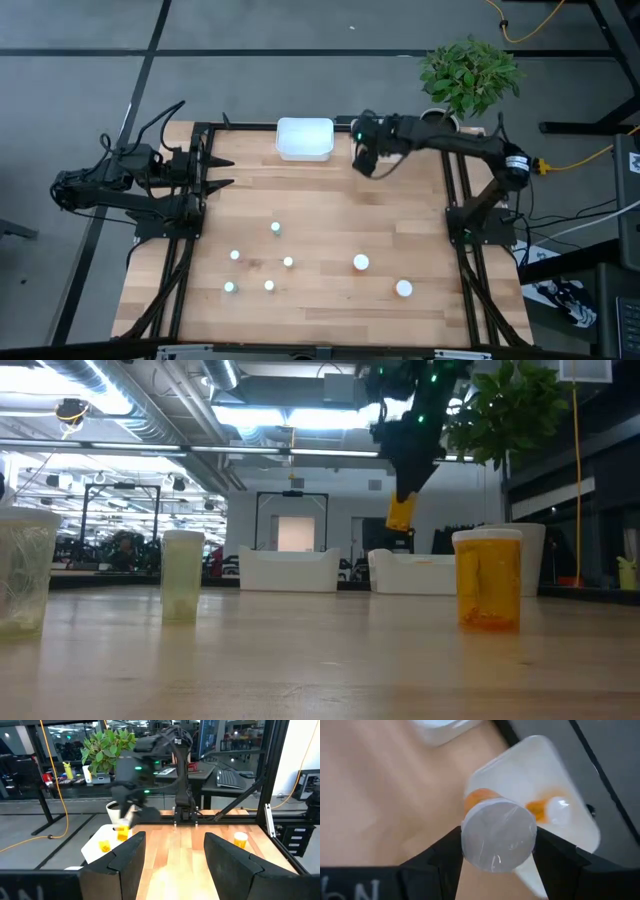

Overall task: Pick and place medicine bottles into bin by pill shape (circle, oval)
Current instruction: Put the orange capsule bottle into the right white bin

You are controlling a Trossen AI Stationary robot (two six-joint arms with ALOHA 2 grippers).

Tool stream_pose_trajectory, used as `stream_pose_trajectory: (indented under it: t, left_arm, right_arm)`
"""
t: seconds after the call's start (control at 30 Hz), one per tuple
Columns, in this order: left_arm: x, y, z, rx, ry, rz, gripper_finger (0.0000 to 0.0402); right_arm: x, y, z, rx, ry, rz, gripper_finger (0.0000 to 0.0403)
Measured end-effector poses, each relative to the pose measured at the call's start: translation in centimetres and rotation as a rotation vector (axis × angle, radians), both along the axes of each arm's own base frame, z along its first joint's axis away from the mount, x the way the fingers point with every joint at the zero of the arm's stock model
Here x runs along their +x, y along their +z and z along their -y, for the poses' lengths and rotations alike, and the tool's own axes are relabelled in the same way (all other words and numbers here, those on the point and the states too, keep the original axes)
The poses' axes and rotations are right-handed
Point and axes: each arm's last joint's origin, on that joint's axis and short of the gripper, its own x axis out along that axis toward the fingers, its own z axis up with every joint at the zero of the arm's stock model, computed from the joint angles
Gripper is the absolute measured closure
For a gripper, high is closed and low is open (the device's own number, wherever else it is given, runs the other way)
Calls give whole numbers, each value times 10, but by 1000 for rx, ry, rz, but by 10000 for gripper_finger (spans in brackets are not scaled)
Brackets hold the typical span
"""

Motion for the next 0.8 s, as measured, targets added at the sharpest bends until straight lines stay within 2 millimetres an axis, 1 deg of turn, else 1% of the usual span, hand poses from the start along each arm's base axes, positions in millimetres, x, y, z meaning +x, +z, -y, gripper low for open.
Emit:
stream_pose_trajectory:
  t: [0.13, 0.2, 0.27, 0.4, 0.5, 0.63, 0.8]
  left_arm:
    - [0, 0, 0, 0, 0, 0, 207]
    - [0, 0, 0, 0, 1, 1, 207]
    - [0, 0, 0, 0, 0, 0, 207]
    - [0, 0, 0, 0, 1, 0, 207]
    - [0, 0, 0, 0, 0, 0, 207]
    - [0, 0, 0, 1, 0, 0, 207]
    - [0, 0, 0, 1, 0, 0, 207]
  right_arm:
    - [-3, -3, 35, 12, -50, 90, 191]
    - [-1, -11, 49, 53, -65, 133, 191]
    - [1, -22, 59, 89, -72, 130, 190]
    - [2, -47, 75, 72, -130, 26, 190]
    - [3, -60, 84, 75, -134, -6, 190]
    - [4, -70, 96, 80, -125, 7, 190]
    - [0, -80, 112, 111, -109, 20, 189]
